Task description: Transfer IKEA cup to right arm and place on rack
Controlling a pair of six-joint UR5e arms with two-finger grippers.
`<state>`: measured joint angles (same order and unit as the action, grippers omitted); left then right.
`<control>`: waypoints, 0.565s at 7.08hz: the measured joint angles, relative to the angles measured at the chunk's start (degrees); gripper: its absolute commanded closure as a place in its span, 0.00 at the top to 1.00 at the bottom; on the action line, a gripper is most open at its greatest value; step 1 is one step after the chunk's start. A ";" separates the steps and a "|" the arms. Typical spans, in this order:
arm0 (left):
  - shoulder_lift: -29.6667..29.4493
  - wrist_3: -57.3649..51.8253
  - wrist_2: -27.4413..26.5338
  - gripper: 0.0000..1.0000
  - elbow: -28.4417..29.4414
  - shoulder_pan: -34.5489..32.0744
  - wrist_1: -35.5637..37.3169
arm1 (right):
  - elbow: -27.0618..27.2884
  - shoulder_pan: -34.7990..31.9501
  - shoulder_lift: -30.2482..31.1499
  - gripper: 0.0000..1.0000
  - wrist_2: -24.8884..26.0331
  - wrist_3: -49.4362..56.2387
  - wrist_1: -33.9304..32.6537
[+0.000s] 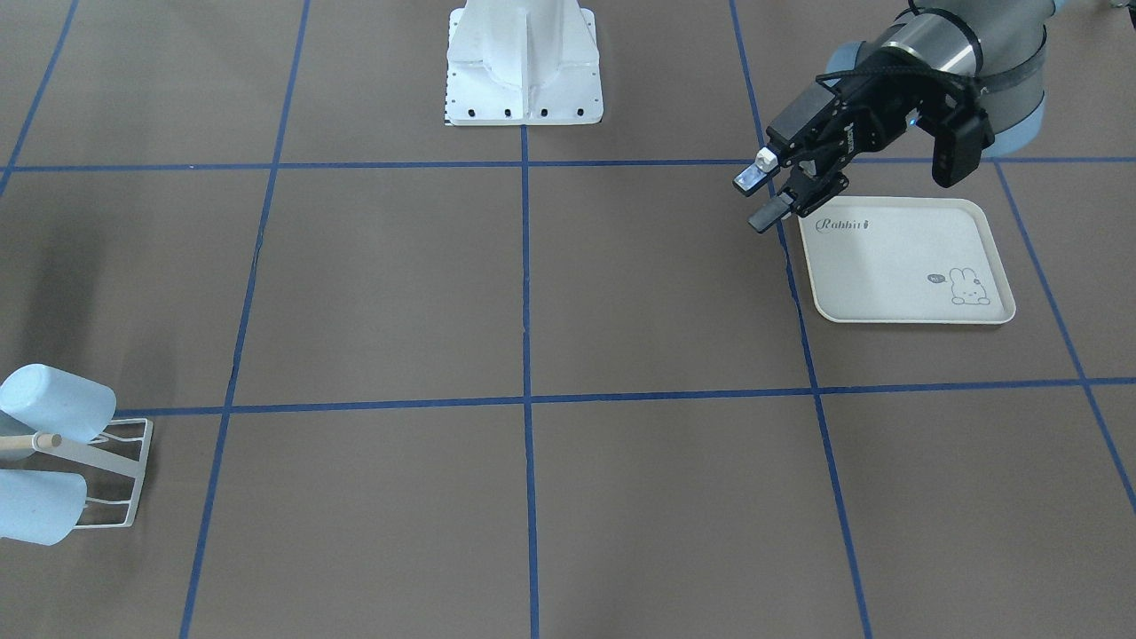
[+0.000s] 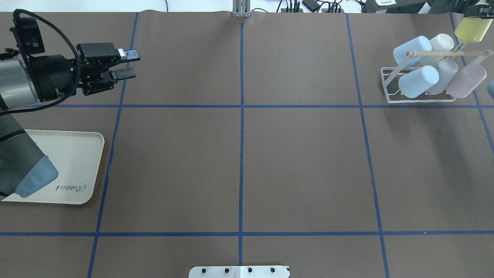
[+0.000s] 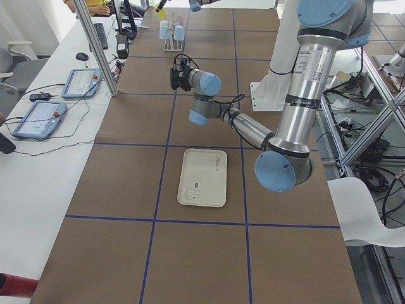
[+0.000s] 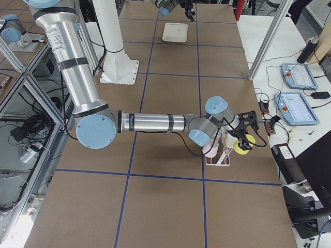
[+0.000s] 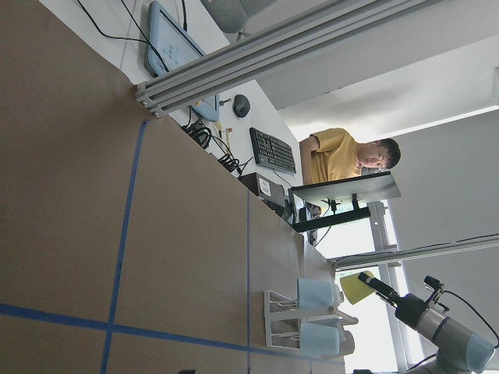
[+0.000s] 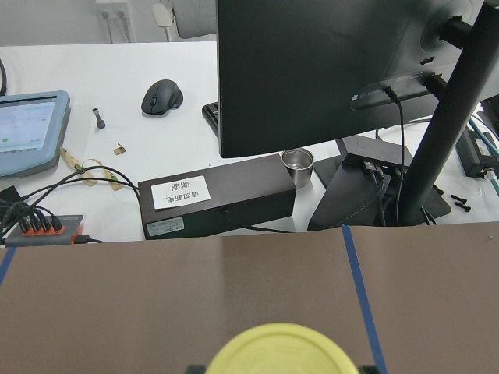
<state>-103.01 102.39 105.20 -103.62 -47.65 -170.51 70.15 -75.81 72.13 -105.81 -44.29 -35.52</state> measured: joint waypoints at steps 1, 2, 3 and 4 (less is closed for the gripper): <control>0.00 0.00 0.00 0.73 -0.03 -0.01 0.00 | 0.22 0.13 0.29 0.00 -0.01 0.00 0.01; -0.03 0.02 -0.01 0.73 -0.06 -0.03 0.00 | 0.43 0.26 0.45 0.00 -0.01 0.00 0.01; -0.04 0.10 -0.05 0.73 -0.14 -0.06 0.00 | 0.54 0.39 0.51 0.00 -0.01 0.00 0.01; -0.02 0.22 -0.07 0.73 -0.20 -0.07 0.00 | 0.60 0.53 0.54 0.00 -0.01 0.00 0.02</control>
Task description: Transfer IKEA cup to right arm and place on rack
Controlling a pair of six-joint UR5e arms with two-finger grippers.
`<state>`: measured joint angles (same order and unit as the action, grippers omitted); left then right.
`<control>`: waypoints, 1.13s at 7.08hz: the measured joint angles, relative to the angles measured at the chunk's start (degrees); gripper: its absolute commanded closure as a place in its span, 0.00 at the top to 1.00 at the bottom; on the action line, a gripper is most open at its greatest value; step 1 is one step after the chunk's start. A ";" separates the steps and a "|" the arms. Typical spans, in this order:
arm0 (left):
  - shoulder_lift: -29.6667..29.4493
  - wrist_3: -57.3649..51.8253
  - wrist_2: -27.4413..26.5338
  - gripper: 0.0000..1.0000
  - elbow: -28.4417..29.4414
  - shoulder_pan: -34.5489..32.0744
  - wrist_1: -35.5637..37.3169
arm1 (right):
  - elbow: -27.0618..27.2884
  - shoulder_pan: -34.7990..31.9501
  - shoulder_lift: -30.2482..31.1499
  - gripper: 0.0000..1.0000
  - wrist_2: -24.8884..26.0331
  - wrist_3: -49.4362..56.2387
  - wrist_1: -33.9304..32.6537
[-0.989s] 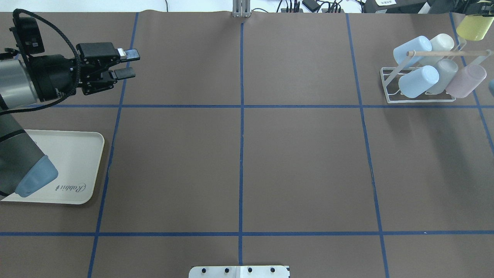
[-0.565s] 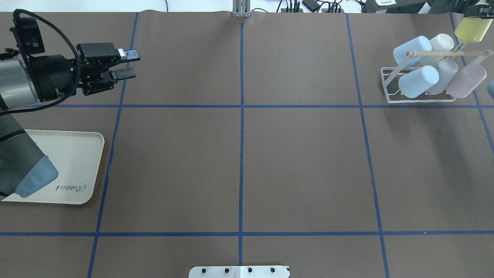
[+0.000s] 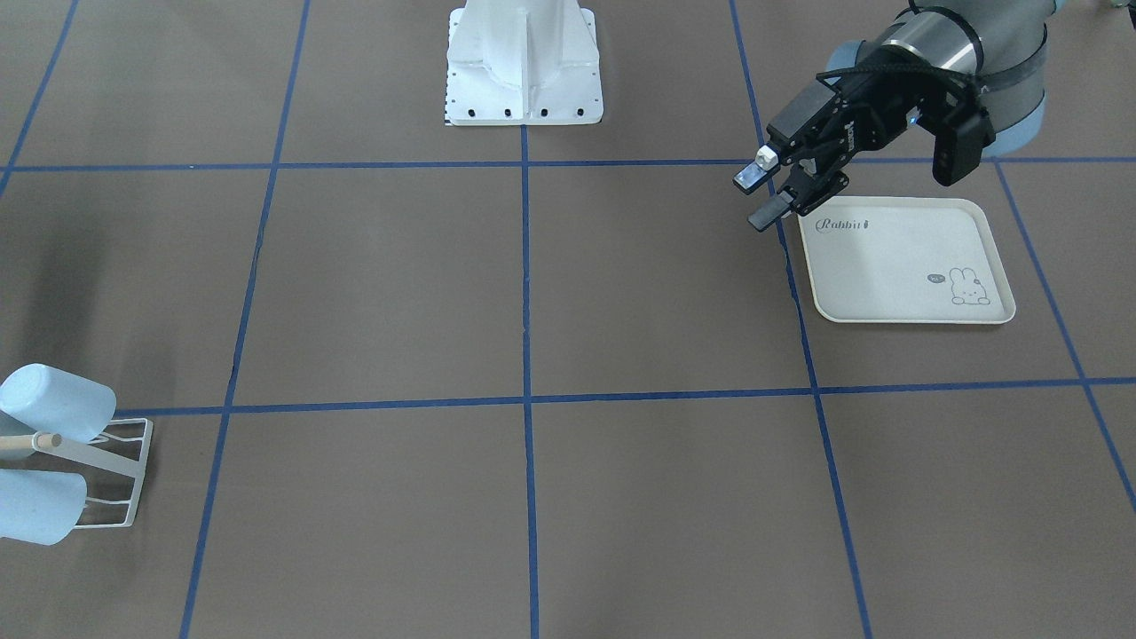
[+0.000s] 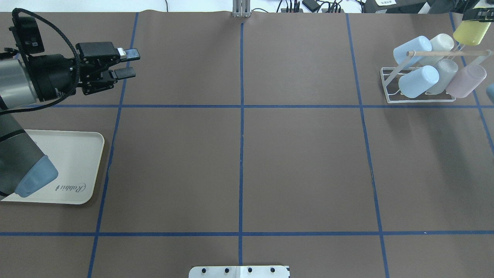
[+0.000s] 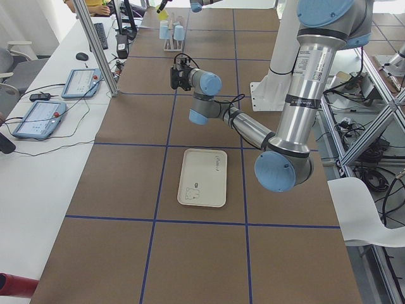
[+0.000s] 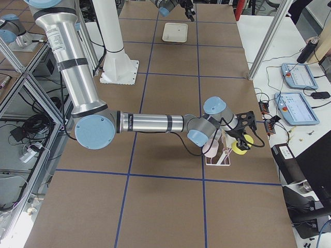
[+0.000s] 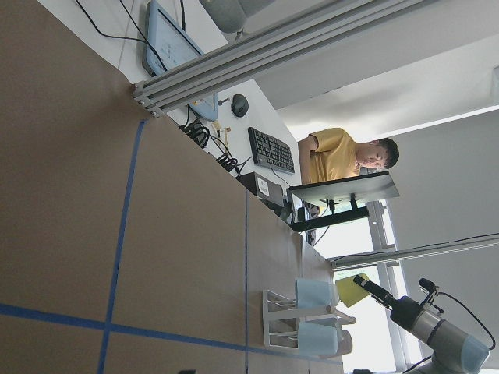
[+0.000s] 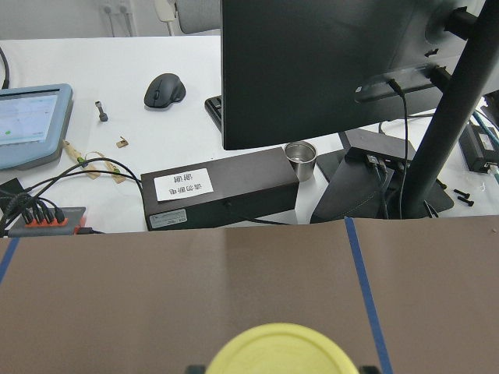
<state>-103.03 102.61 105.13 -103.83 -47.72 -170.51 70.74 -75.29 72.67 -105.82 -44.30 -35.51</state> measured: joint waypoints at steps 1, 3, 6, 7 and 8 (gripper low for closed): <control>0.01 0.08 -0.01 0.73 -0.06 -0.01 0.00 | 0.03 0.11 0.04 0.00 -0.02 0.00 0.00; 0.01 0.13 0.04 0.73 -0.13 -0.01 0.00 | 0.08 0.28 0.44 0.10 -0.13 0.00 0.00; -0.01 0.16 0.04 0.73 -0.51 -0.01 0.00 | 0.02 0.66 0.69 0.44 -0.16 0.00 0.00; 0.01 0.19 0.04 0.73 -0.68 -0.01 0.00 | -0.08 0.84 0.72 0.70 -0.08 0.02 0.00; 0.02 0.23 0.01 0.73 -0.78 -0.01 0.00 | -0.22 1.07 0.72 0.99 0.01 0.06 0.00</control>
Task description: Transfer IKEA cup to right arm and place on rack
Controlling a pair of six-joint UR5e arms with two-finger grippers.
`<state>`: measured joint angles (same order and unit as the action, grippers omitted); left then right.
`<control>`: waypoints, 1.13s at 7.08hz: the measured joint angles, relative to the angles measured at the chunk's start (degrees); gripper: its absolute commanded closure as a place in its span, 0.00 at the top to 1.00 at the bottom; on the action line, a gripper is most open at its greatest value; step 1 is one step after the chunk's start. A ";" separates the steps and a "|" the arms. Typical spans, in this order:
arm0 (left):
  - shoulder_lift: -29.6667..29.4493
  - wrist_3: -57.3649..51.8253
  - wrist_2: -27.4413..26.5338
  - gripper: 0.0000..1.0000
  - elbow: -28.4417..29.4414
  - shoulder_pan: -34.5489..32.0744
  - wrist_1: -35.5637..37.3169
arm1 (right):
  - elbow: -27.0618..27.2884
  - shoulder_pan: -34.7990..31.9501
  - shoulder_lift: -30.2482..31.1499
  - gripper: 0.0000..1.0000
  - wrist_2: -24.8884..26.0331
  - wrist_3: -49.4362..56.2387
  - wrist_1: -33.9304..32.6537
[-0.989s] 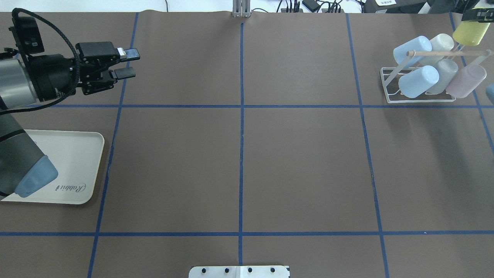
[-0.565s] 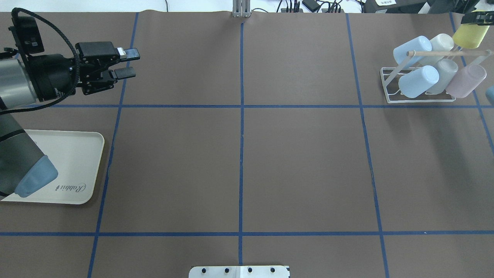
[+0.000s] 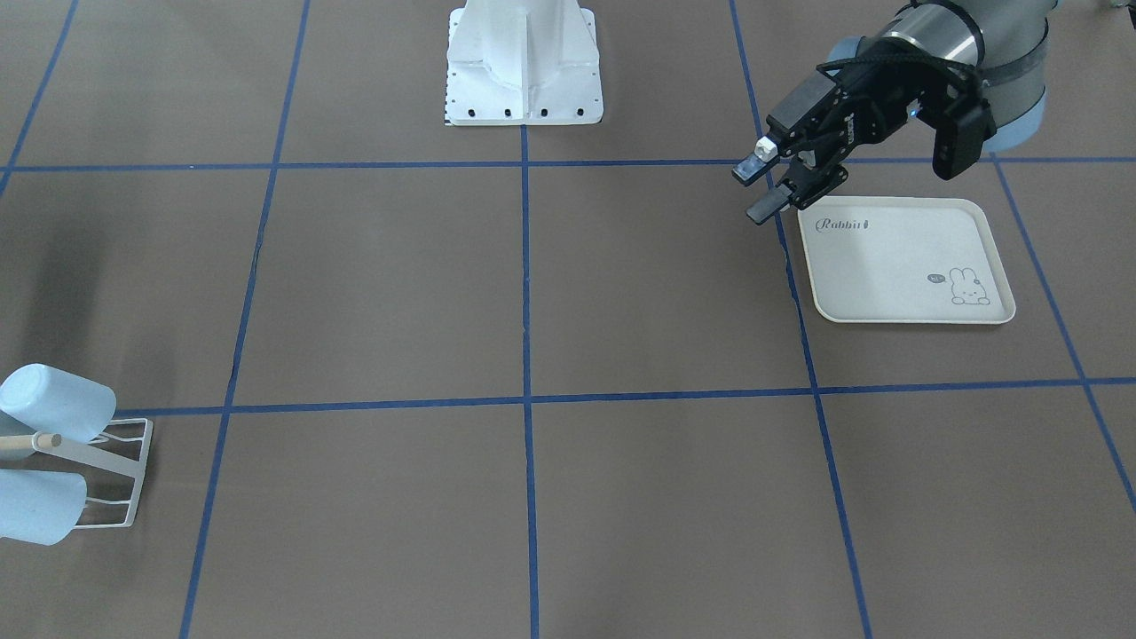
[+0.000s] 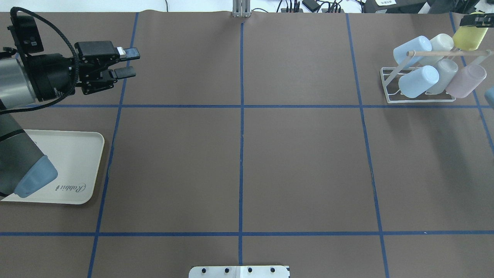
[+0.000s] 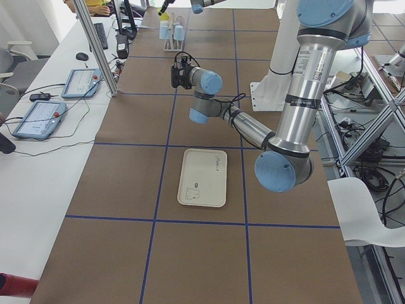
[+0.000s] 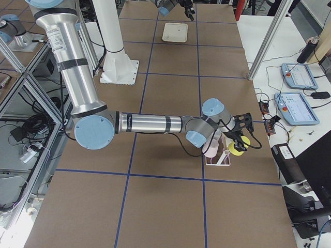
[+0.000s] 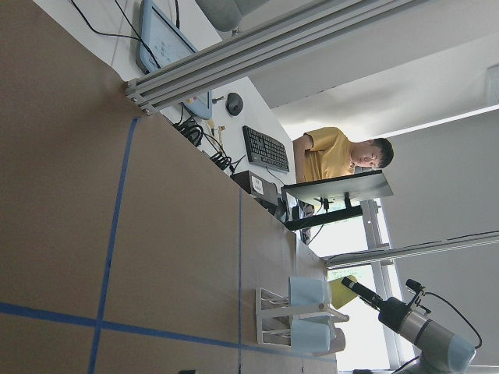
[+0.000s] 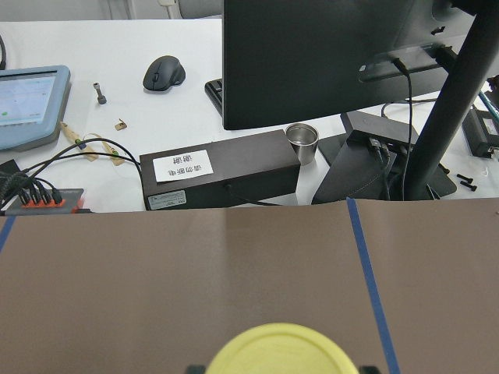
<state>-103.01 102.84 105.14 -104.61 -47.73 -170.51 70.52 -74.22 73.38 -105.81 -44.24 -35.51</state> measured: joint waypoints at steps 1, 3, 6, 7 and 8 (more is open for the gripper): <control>0.00 0.04 0.00 0.73 -0.06 0.00 0.00 | -0.10 0.14 0.00 1.00 0.07 0.00 0.02; 0.00 0.13 0.03 0.73 -0.28 0.00 0.00 | -0.30 0.26 0.13 1.00 0.13 -0.04 0.14; 0.11 -0.03 0.08 0.72 -0.41 -0.16 0.34 | 1.12 0.38 0.47 1.00 -0.38 -0.05 0.26; 0.13 -0.77 0.17 0.71 -0.45 -0.52 1.55 | 2.34 0.23 0.38 1.00 -1.92 0.18 -0.05; 0.58 -3.93 1.10 0.72 -0.77 -1.62 4.20 | 3.26 -0.97 0.26 1.00 -5.56 0.64 -1.06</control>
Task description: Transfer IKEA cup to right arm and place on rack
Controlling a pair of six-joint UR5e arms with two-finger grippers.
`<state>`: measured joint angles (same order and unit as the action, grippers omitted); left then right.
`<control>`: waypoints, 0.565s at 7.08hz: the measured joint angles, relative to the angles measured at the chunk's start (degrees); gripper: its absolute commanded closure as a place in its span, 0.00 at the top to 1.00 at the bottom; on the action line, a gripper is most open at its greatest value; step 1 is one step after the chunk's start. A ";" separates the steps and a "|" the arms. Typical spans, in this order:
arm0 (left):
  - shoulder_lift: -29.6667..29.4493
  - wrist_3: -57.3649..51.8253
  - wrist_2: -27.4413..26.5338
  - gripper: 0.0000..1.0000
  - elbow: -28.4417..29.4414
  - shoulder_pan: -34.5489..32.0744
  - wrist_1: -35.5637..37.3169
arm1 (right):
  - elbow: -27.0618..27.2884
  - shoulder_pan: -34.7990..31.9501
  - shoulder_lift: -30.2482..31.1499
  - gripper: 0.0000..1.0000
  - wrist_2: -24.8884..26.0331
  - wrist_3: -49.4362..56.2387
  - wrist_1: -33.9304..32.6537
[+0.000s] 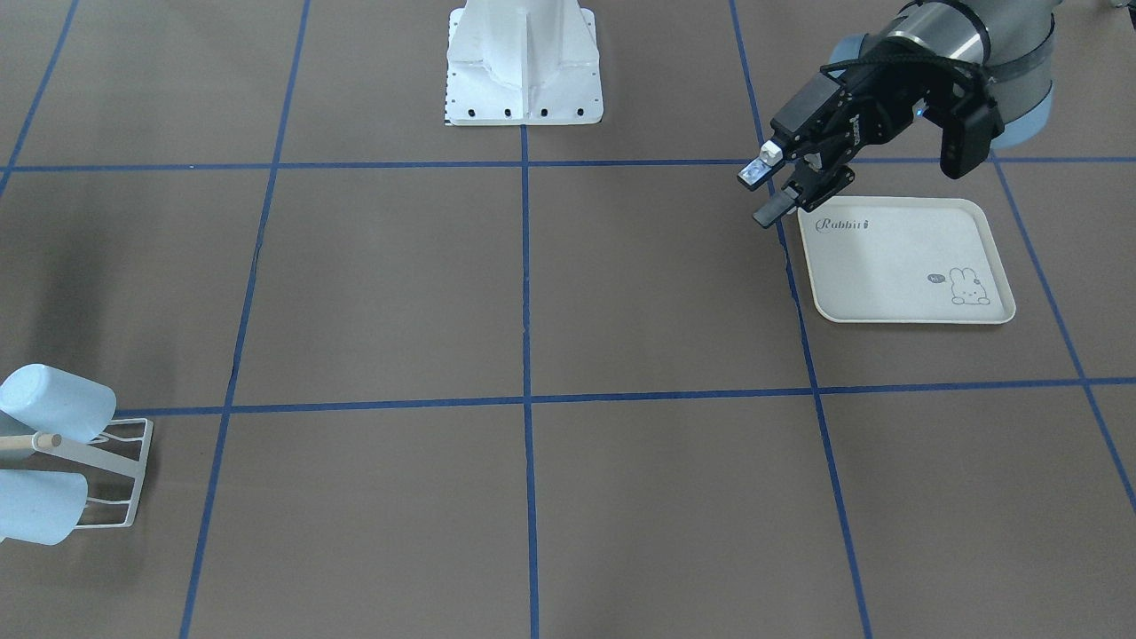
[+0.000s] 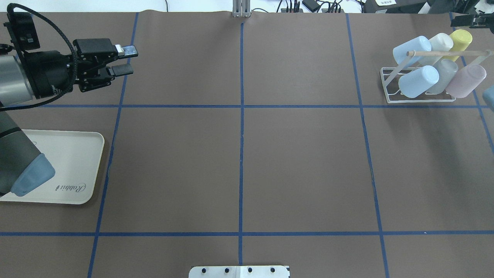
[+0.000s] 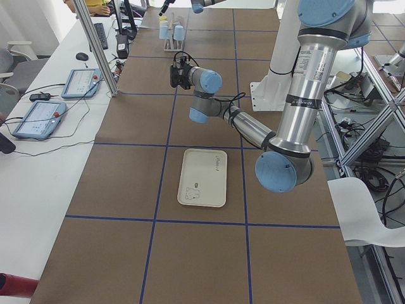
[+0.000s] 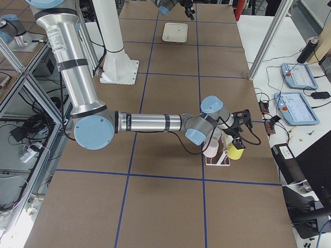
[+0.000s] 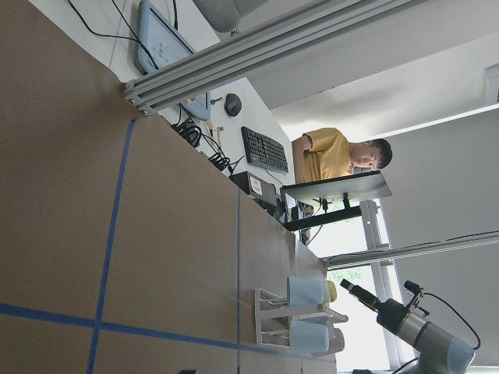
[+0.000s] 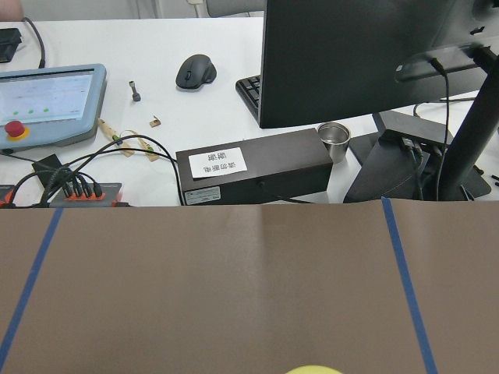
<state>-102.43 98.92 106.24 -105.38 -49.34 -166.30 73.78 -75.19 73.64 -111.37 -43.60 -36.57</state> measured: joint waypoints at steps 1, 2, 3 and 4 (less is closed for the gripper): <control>1.57 -7.17 2.62 0.71 -0.81 -2.33 3.98 | 0.50 -2.39 -0.13 1.00 -4.41 2.19 -1.90; 4.45 -17.42 6.57 0.70 -1.61 -6.02 7.82 | 0.98 -5.60 -0.31 1.00 -9.11 8.61 -5.76; 8.13 -29.05 10.78 0.70 -1.82 -10.40 10.12 | 1.93 -8.68 -0.54 1.00 -13.30 16.27 -11.77; 11.85 -42.02 14.82 0.69 -1.49 -15.40 12.69 | 4.06 -11.26 -0.44 1.00 -16.28 23.18 -19.43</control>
<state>-90.59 56.90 121.07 -106.87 -64.75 -153.62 77.85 -86.45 73.20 -127.65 -20.41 -56.00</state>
